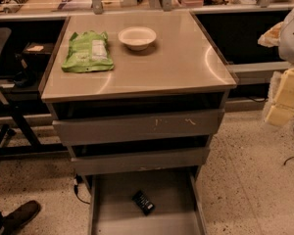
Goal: Pick rxbar blueberry from bottom drawer and place on counter
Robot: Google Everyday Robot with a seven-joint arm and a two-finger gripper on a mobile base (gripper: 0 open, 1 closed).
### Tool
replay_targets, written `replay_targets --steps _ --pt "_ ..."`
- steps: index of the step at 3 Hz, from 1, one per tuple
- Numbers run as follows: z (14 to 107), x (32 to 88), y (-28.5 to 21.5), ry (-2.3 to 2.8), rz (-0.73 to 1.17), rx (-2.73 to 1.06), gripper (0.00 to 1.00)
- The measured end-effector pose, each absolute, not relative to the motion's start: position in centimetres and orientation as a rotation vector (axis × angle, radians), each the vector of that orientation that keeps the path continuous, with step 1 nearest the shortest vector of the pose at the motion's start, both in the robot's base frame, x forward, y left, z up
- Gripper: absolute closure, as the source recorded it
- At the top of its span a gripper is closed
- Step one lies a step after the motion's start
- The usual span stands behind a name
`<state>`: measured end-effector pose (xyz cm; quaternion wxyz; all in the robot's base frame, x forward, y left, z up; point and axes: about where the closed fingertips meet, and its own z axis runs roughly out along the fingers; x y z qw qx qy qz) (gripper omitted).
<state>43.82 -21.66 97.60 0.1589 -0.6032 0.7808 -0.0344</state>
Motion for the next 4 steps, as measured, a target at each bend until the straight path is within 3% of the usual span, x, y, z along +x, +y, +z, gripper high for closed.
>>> replay_targets --steps 2,4 --pt "94.2 44.6 -20.6 2.283 -0.097 -1.657 0.00" --pt "87.0 45.6 -19.4 2.373 0.035 -1.561 0.00"
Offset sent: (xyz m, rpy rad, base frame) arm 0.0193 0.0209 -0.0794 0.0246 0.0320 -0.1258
